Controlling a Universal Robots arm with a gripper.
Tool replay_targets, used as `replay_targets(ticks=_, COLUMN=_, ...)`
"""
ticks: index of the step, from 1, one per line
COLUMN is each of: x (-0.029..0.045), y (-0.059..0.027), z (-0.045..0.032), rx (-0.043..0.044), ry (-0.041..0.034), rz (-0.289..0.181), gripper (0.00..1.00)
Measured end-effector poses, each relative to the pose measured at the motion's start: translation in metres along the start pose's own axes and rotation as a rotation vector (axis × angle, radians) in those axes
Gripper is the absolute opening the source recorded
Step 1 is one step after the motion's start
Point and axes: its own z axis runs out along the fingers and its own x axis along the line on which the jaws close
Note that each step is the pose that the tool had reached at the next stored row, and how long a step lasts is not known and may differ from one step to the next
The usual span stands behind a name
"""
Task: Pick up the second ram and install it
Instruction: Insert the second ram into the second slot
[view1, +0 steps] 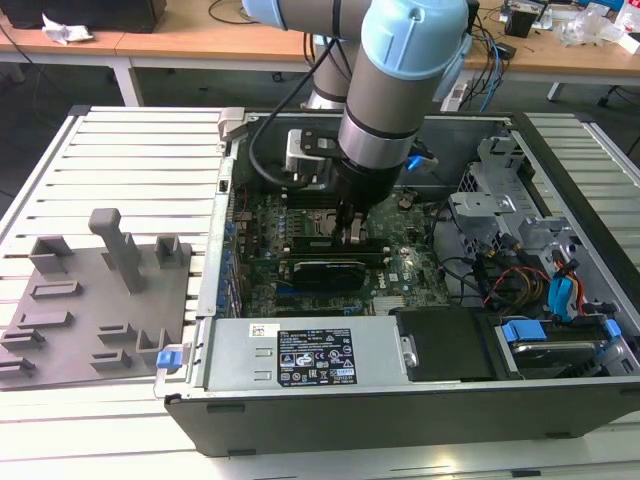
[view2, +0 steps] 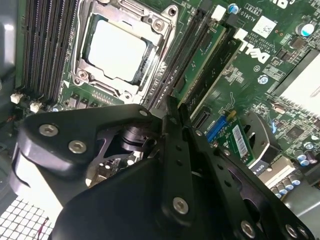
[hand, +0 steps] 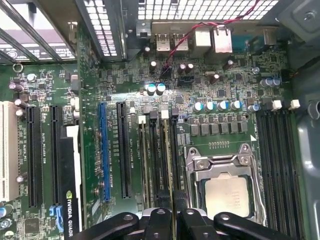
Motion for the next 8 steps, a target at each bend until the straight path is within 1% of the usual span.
replay_targets(ticks=2, x=-0.0003, y=0.0016, z=0.0023, rx=0.0, ry=-0.0001, rz=0.001, gripper=0.14)
replay_targets(ticks=4, x=-0.0001, y=0.0009, z=0.0045, rx=-0.0002, ry=0.0, rz=0.001, gripper=0.14)
replay_targets(ticks=8, x=-0.0002, y=-0.0006, z=0.0056, rx=0.0, ry=0.0, rz=0.001, gripper=0.14)
